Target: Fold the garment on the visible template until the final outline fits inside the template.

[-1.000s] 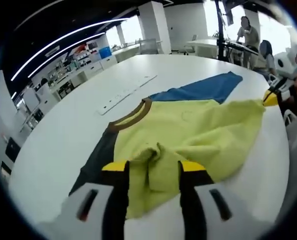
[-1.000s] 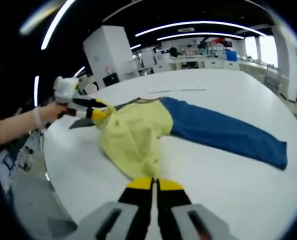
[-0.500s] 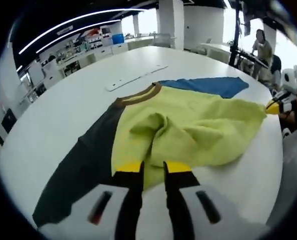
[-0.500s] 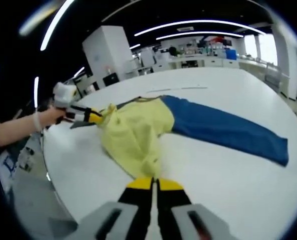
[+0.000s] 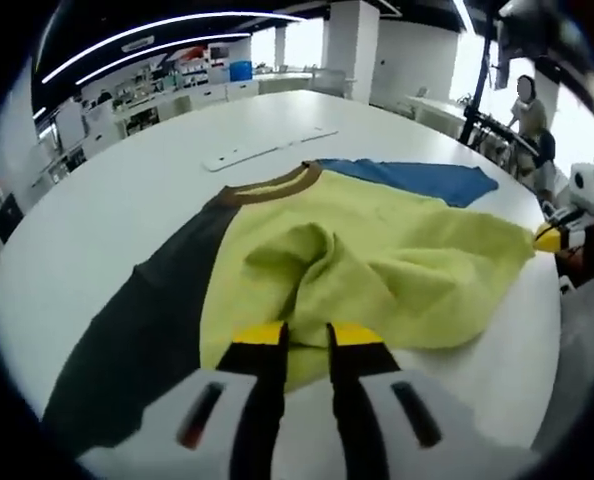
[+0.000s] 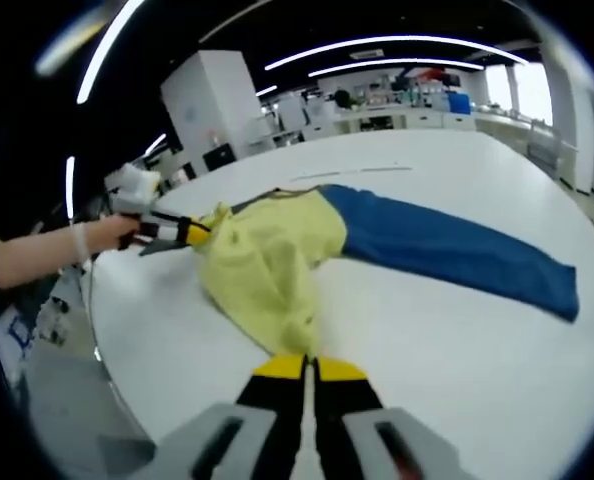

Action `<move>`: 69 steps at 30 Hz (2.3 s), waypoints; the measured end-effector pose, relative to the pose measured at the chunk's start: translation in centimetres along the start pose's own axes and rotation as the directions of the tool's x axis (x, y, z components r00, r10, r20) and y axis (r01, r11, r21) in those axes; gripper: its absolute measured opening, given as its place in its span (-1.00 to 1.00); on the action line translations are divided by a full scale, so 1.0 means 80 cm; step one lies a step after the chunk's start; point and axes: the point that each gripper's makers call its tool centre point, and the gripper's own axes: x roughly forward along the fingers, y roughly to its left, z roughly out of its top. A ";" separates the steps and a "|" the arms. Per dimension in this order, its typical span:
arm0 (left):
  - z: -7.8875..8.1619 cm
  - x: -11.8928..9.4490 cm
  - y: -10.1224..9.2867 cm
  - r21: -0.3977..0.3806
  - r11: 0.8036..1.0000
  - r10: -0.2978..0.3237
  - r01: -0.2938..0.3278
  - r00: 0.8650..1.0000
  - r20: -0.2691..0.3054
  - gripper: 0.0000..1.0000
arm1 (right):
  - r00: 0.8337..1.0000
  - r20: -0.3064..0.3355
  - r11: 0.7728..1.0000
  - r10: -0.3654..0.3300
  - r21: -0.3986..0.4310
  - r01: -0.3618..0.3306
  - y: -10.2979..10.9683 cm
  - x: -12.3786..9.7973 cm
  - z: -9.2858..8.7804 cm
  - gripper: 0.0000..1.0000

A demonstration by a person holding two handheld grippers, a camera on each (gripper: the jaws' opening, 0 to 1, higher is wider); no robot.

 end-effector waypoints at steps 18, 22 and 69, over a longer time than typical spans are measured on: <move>-0.014 -0.022 0.005 -0.038 0.999 -0.001 0.001 1.000 0.007 -1.00 | 1.000 -0.002 1.000 0.010 -0.006 -0.010 0.003 -0.003 0.002 -1.00; -0.028 -0.042 -0.007 -0.043 0.999 -0.004 0.004 1.000 -0.003 -1.00 | 1.000 -0.001 1.000 0.013 -0.005 -0.013 0.007 -0.001 0.000 -1.00; -0.230 -0.202 -0.079 -0.224 0.974 -0.009 -0.027 0.988 -0.156 -1.00 | 0.986 -0.139 0.996 0.093 0.022 -0.091 0.040 -0.052 -0.076 -1.00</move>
